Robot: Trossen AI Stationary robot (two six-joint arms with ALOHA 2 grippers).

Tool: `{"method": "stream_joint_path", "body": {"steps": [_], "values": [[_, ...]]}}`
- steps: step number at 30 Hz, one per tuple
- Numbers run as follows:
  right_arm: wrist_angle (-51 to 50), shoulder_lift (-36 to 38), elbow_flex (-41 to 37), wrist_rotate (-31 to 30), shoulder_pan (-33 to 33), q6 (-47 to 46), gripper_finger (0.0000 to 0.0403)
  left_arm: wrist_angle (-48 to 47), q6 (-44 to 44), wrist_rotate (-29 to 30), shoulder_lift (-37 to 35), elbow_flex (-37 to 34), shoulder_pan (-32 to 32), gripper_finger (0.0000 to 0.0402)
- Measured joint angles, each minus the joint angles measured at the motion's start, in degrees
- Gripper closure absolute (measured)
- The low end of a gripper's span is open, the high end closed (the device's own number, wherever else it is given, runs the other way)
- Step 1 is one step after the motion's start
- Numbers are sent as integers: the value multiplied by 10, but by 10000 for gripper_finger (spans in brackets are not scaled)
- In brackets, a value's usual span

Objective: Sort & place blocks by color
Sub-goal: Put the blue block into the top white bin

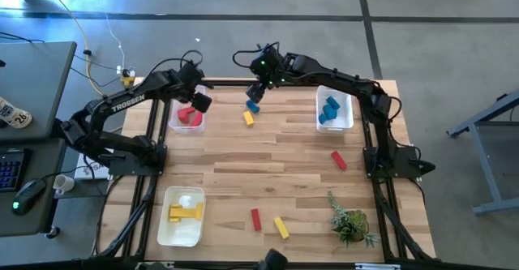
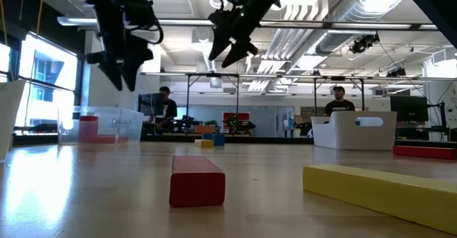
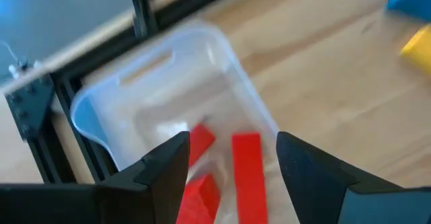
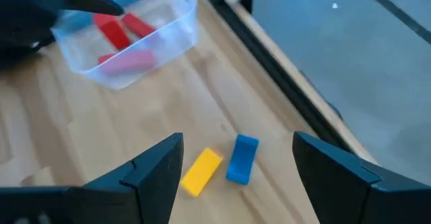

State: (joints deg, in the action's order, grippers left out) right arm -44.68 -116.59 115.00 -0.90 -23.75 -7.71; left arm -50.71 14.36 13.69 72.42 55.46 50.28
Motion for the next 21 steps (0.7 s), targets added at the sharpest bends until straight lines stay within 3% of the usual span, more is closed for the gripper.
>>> {"method": "stream_joint_path", "body": {"steps": [9,21], "values": [[37,-48,0,0,-23,0,137,0,0,-2,0,78,-1,193],[41,-143,0,7,-30,-14,137,0,0,-2,0,87,-1,194]]}}
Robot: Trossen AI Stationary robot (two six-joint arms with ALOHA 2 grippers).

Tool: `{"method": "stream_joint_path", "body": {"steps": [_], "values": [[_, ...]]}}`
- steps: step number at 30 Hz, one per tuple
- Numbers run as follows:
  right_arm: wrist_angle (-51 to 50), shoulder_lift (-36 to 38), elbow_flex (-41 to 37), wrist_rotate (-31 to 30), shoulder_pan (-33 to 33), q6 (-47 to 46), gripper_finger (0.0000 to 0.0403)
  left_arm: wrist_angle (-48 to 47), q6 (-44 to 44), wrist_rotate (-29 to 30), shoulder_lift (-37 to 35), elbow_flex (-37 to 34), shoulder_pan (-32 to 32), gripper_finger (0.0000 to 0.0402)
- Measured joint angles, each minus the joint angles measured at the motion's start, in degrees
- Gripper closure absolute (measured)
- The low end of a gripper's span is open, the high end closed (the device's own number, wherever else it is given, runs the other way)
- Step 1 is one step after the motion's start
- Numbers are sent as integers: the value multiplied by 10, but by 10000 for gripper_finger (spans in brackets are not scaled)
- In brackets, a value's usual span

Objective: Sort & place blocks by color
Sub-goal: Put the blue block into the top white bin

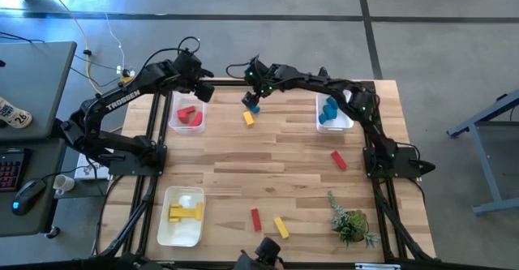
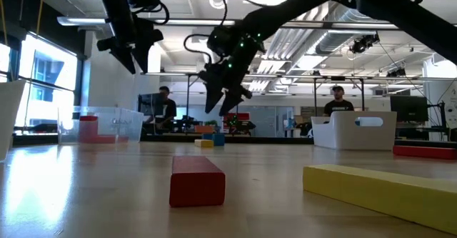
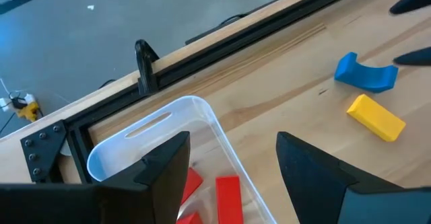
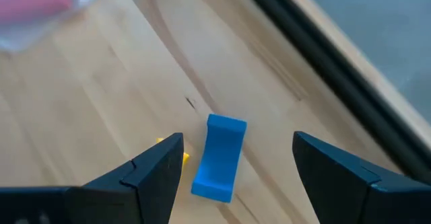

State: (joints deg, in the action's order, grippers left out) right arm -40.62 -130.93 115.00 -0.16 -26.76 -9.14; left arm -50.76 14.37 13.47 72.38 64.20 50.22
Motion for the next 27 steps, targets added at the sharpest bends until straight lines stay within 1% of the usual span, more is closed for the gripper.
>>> {"method": "stream_joint_path", "body": {"steps": [9,14,25,27], "values": [[-13,-44,0,20,5,0,137,0,0,1,0,0,0,194],[-34,-49,0,-3,9,1,137,0,0,5,0,0,0,194],[-56,-49,0,-1,9,-10,137,8,0,7,0,0,0,194],[-59,-51,0,-12,12,-6,137,9,0,7,0,0,0,194]]}}
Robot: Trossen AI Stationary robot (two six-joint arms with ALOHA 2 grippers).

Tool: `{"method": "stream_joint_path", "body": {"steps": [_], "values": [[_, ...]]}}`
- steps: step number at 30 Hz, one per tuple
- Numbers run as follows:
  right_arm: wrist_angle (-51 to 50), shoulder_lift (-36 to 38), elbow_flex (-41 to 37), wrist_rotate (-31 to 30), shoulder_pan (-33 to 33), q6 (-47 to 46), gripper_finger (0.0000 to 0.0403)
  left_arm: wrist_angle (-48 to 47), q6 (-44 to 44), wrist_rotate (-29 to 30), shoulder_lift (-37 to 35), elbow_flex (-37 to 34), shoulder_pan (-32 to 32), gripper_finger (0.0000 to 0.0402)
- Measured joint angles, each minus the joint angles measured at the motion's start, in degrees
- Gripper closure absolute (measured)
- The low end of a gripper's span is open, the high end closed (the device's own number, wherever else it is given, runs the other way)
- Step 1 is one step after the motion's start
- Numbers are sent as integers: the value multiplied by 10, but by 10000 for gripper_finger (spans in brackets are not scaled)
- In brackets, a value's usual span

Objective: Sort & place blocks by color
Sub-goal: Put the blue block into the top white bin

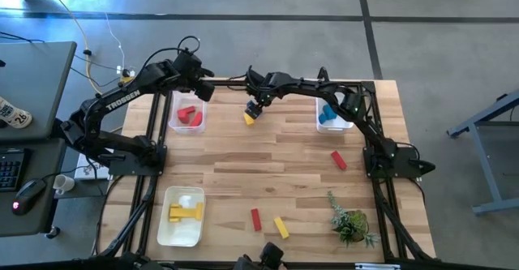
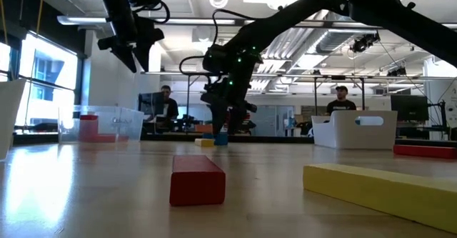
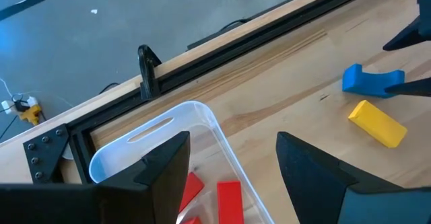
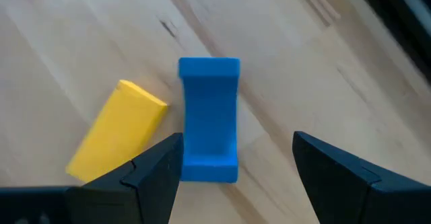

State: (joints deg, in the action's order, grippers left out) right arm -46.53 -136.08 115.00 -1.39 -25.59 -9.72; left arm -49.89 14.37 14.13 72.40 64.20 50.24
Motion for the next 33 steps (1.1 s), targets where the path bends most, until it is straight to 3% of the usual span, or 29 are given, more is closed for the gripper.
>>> {"method": "stream_joint_path", "body": {"steps": [18,22,30,33], "values": [[-27,-2,0,1,6,76,145,0,0,0,0,0,0,194],[-27,-2,0,-3,5,72,184,0,0,0,0,0,0,194],[-29,-1,0,11,-2,72,301,0,0,0,0,0,0,194],[-30,-1,1,22,-4,72,315,0,0,0,0,0,0,194]]}}
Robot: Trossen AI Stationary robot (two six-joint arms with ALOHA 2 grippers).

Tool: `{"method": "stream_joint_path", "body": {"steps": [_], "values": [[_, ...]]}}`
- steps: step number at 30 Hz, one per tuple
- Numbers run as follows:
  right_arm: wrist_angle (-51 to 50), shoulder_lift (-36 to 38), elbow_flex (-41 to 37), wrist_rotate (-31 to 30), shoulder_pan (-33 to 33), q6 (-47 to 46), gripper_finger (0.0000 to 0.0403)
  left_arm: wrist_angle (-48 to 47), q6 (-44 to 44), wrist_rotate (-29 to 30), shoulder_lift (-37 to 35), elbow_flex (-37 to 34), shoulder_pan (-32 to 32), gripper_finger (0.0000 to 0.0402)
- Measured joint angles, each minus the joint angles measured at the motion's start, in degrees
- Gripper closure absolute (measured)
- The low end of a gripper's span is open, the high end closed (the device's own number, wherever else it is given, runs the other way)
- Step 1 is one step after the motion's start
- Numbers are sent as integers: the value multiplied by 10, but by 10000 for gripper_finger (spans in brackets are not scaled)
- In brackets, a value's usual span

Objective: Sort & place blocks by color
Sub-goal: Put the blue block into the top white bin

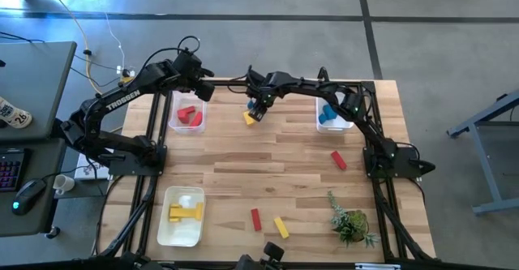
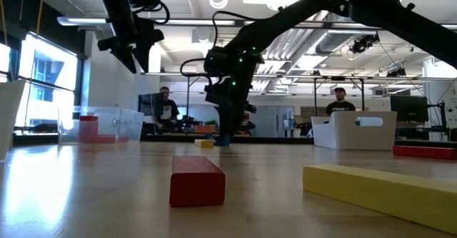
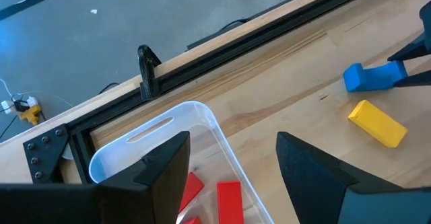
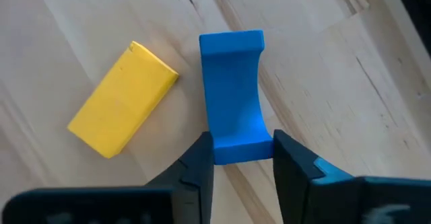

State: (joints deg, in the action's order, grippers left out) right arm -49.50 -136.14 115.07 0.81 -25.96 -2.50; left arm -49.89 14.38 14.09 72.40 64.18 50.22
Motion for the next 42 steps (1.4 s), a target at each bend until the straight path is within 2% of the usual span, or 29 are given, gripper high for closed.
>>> {"method": "stream_joint_path", "body": {"steps": [5,10,24,35,42], "values": [[-3,0,0,4,0,0,314,0,0,0,0,0,0,194],[-22,0,0,4,0,-20,297,0,0,0,0,0,0,194],[-128,7,1,-2,3,-94,311,0,-41,-1,0,0,0,194],[-174,32,-2,-15,8,-143,312,0,-41,-5,0,0,0,195],[-192,41,-2,-29,19,-168,312,0,-71,-19,0,0,0,194]]}}
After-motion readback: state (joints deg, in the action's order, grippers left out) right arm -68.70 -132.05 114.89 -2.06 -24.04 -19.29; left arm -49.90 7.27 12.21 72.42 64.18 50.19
